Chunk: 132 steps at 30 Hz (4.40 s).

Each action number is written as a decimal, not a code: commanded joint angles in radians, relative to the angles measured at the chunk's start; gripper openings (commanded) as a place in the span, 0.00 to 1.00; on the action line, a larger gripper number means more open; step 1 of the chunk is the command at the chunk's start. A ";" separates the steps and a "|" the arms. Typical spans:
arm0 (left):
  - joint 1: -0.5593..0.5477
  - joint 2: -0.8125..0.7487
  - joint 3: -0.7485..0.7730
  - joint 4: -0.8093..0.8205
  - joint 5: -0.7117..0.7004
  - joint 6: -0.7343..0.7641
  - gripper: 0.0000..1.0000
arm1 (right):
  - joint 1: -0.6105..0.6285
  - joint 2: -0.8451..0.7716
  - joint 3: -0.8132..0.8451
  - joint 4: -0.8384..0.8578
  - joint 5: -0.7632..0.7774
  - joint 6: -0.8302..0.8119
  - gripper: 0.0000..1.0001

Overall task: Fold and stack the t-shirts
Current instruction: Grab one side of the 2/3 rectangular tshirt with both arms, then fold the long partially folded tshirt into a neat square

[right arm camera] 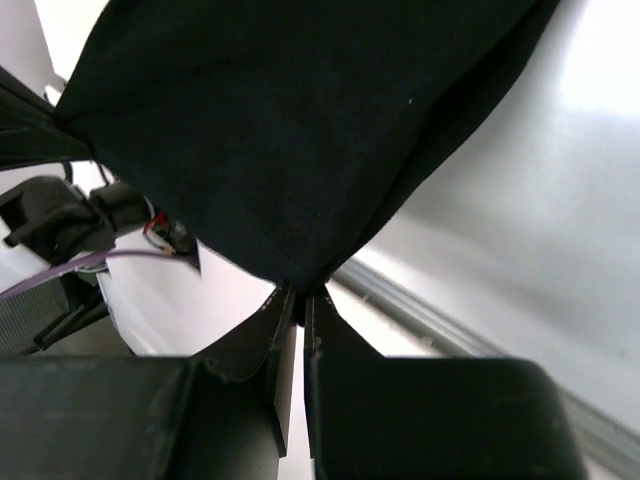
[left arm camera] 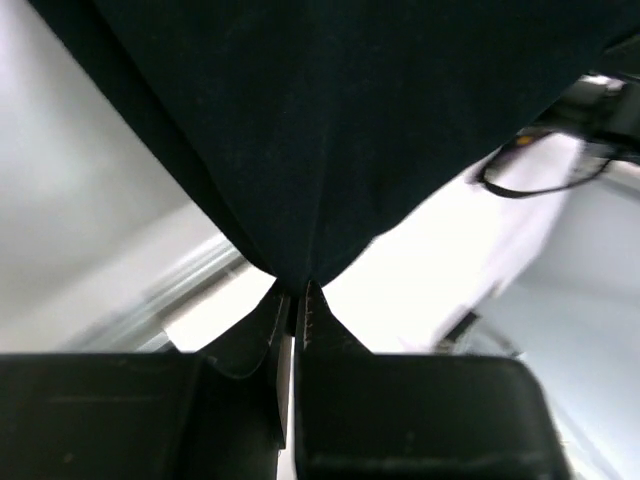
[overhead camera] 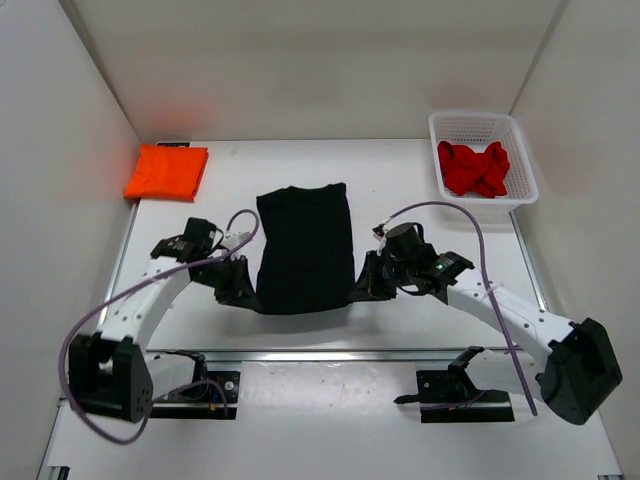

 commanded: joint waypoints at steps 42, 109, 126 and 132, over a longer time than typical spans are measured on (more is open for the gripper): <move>0.209 0.524 0.677 0.165 0.014 -0.171 0.00 | -0.328 0.815 1.089 -0.241 -0.200 -0.308 0.00; 0.187 0.595 0.353 0.693 -0.217 -0.090 0.98 | -0.300 1.685 2.029 -0.362 -0.219 -0.254 0.37; 0.163 0.581 0.347 0.689 -0.176 -0.102 0.98 | -0.308 1.457 2.053 -0.462 -0.071 -0.346 0.00; 0.162 0.566 0.327 0.686 -0.170 -0.110 0.98 | -0.294 1.374 2.048 -0.523 -0.016 -0.346 0.01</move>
